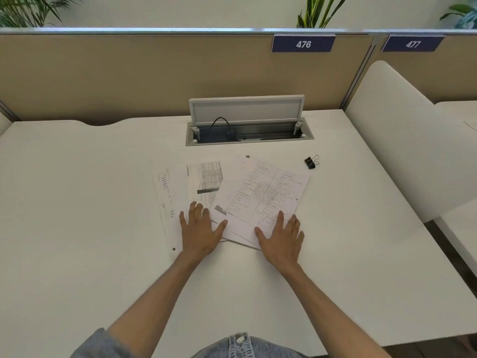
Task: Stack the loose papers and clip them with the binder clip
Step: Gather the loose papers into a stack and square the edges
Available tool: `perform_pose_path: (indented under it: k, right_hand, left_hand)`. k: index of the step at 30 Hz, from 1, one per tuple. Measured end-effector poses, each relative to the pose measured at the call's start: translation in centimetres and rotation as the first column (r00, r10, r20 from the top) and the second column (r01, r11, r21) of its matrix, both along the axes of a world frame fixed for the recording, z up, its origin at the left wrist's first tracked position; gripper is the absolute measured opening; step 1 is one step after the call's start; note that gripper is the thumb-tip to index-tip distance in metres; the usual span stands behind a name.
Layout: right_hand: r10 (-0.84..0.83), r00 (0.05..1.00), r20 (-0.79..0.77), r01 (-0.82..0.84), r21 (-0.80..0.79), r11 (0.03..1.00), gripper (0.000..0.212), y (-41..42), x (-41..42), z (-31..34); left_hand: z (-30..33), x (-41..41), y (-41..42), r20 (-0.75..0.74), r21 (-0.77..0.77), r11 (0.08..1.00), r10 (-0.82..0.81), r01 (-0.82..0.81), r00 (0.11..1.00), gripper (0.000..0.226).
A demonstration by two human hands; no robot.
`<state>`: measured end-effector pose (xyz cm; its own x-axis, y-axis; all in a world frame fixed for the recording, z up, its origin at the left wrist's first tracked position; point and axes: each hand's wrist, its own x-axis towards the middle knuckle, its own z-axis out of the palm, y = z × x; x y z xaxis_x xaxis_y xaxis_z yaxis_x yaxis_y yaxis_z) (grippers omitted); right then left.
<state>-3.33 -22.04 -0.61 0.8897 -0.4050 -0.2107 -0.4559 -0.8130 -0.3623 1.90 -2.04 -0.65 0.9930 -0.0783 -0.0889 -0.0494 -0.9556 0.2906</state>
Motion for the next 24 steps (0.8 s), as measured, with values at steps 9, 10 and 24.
perform_pose_path:
  k: [9,10,24]
  right_hand:
    - [-0.002,1.000,0.021,0.002,0.005,1.000,0.094,0.0,-0.1,-0.1]
    - [-0.003,1.000,0.022,0.003,0.008,1.000,0.094,0.0,-0.2,0.0]
    - [0.019,1.000,0.018,-0.019,0.007,1.000,0.093,0.0,-0.4,0.3]
  left_hand:
    - [0.0,1.0,-2.0,-0.106,-0.147,0.983,0.091,-0.106,0.990,0.066]
    - [0.2,1.0,-2.2,-0.117,-0.165,0.979,0.103,-0.122,0.988,0.067]
    - [3.0,1.8,-3.2,-0.332,-0.614,0.730,0.108,-0.302,0.937,0.044]
